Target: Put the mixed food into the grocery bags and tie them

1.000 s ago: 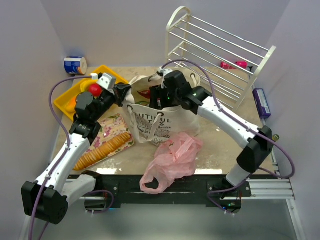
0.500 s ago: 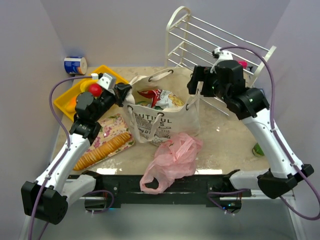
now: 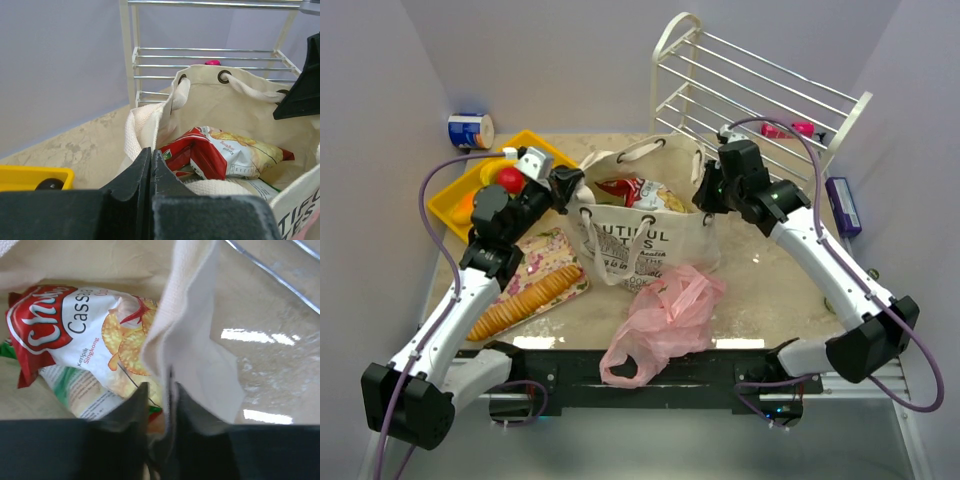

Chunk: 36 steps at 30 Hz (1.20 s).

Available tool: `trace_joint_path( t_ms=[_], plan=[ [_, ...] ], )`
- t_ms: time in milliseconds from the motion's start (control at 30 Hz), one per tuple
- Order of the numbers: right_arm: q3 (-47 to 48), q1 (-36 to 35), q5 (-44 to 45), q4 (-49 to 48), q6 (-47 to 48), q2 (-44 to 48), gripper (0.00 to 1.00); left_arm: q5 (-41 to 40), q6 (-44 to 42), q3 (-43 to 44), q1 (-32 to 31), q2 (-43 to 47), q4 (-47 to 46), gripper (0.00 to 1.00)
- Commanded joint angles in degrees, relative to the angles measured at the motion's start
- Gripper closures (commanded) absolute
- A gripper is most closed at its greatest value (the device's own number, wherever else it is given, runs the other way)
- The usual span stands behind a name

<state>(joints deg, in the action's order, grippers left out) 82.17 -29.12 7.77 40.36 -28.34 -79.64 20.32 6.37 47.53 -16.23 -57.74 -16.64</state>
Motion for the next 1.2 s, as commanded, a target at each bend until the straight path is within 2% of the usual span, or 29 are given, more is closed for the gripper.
trace_joint_path(
  t_ms=[0,133,167,367,500,733,900,1067,1100,1133,1167],
  plan=[
    [-0.1,0.4,-5.6,-5.2,-2.1,4.7,1.00,-5.4,0.5,0.5,-0.5,-0.2,-5.7,1.00],
    [9.2,0.3,-7.6,-7.4,-0.3,5.2,1.00,-15.3,2.5,8.8,-0.4,-7.1,-2.3,1.00],
    [10.7,0.2,-7.6,-9.4,0.1,5.2,1.00,-17.7,2.7,13.3,-0.3,-8.5,-2.1,1.00],
    [17.6,0.4,-8.8,-17.5,4.8,3.1,1.00,-22.1,1.9,29.4,0.2,-19.4,-2.9,1.00],
    [12.8,0.4,-9.3,-26.7,10.1,3.5,1.00,-20.7,-2.0,29.6,0.2,-23.7,-11.1,1.00],
    [-1.3,1.0,-1.4,-34.7,17.2,-0.1,1.00,-24.1,-5.3,24.0,0.2,-31.6,-20.3,1.00],
    [-2.6,1.6,1.9,-34.0,16.2,-1.7,1.00,-23.5,-4.0,24.3,0.1,-35.5,-18.9,1.00],
    [2.3,1.8,6.9,-27.5,15.6,-4.7,1.00,-22.6,-1.0,31.9,0.1,-39.2,-13.2,1.00],
    [3.2,1.8,7.9,-26.3,15.7,-5.0,0.98,-22.5,0.6,33.3,0.1,-40.2,-10.1,1.00],
    [4.6,1.8,8.0,-25.5,15.9,-5.3,0.71,-21.8,1.1,35.2,0.1,-40.4,-9.1,1.00],
    [5.0,1.9,8.1,-23.9,16.1,-5.2,0.54,-21.6,1.5,35.4,0.1,-40.5,-8.5,0.81]
  ],
)
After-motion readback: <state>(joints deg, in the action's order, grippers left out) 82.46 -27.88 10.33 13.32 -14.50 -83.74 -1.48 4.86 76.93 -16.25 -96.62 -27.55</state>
